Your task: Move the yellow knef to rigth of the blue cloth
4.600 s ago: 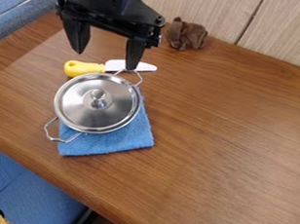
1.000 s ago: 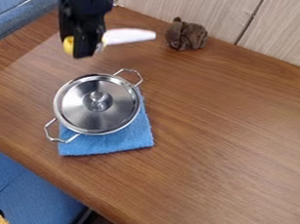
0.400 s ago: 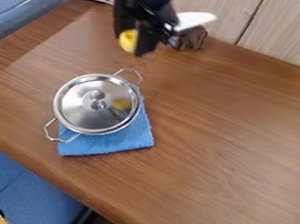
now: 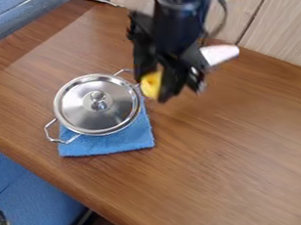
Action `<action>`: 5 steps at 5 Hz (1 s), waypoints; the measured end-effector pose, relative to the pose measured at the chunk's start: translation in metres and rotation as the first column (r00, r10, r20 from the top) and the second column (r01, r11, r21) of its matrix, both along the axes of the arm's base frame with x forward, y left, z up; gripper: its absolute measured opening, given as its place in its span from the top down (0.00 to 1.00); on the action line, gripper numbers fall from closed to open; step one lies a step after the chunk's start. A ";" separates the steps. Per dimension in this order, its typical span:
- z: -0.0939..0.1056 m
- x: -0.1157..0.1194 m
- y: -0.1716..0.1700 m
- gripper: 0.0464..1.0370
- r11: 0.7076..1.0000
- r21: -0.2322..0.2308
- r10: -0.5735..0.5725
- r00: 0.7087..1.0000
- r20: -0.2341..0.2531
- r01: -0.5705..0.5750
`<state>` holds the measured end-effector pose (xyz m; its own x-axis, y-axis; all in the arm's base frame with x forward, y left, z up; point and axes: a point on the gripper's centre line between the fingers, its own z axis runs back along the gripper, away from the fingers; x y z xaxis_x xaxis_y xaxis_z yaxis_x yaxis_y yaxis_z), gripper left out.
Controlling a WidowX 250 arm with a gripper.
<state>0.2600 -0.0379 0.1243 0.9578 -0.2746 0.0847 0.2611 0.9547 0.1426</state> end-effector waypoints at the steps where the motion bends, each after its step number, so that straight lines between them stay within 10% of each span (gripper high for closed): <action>1: -0.011 -0.013 -0.027 0.52 0.997 0.012 -0.073 0.997 -0.014 0.073; 4: -0.055 -0.039 -0.050 0.52 0.976 0.075 -0.198 0.975 -0.103 0.206; 5: -0.060 -0.040 -0.048 0.52 0.981 0.028 -0.188 0.977 -0.102 0.192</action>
